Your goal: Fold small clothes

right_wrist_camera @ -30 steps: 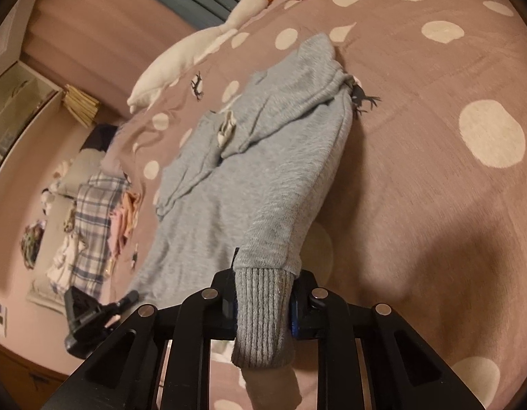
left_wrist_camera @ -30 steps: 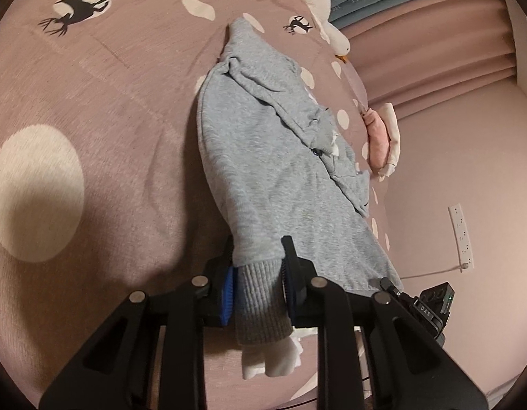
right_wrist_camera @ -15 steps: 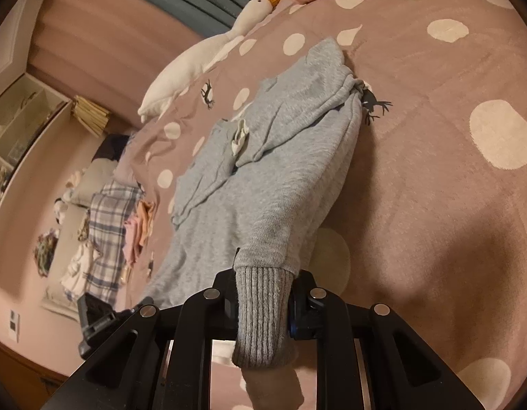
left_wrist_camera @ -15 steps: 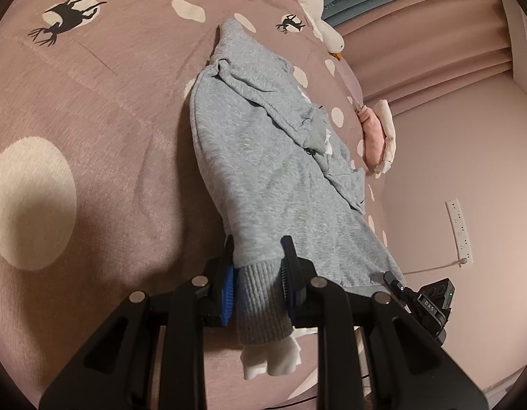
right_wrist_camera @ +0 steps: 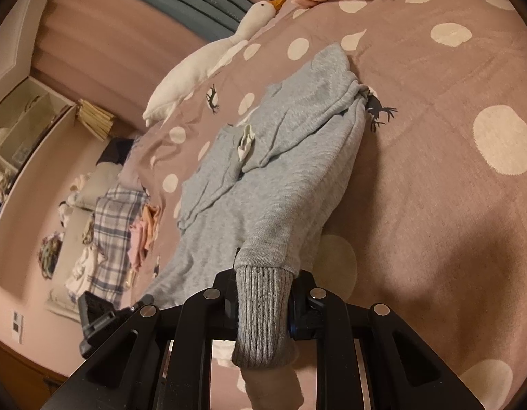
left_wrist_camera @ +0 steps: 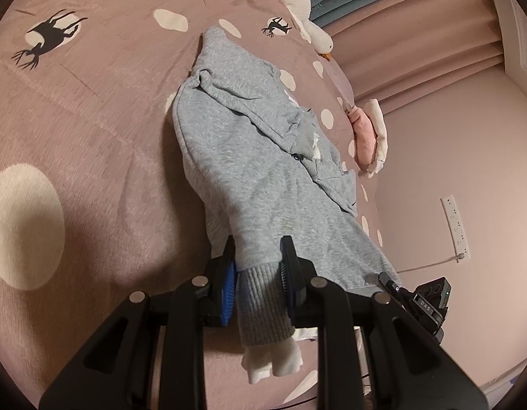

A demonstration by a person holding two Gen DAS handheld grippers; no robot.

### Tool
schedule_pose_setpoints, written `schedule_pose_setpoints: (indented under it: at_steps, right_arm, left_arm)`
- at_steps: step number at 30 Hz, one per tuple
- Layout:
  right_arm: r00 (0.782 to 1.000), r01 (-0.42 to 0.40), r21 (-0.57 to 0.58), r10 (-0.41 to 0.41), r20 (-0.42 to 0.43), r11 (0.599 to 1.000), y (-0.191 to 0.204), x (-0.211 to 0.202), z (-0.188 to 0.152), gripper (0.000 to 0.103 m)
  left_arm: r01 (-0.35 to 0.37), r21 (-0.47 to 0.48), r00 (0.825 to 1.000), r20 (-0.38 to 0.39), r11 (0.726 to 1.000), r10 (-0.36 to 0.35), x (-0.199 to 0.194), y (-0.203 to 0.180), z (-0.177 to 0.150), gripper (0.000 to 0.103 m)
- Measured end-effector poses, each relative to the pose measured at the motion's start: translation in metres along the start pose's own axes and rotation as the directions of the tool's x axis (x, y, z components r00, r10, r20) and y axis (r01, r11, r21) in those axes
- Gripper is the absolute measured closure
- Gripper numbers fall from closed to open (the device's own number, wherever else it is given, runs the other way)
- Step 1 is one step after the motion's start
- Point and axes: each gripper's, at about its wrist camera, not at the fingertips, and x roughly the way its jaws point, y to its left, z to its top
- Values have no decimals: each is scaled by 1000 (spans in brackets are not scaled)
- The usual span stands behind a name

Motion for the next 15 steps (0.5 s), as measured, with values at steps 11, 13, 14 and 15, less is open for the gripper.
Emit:
schedule_pose_setpoints:
  at_steps: [11, 13, 14, 15]
  right_arm:
    - [1000, -20, 10, 20, 10, 1000, 0, -2, 1, 83]
    - [1000, -23, 9, 23, 10, 1000, 1, -2, 1, 83]
    - [1000, -24, 8, 24, 9, 1000, 1, -2, 2, 83]
    - [1000, -21, 4, 21, 9, 1000, 1, -1, 2, 83]
  left_arm:
    - [0, 4, 1000, -4, 1000, 0, 2, -3, 4, 82]
    - [0, 7, 1000, -6, 1000, 0, 3, -4, 3, 82]
    - [0, 8, 1000, -6, 1000, 0, 3, -4, 3, 82]
    - [1, 9, 1000, -7, 1000, -1, 4, -5, 3, 82]
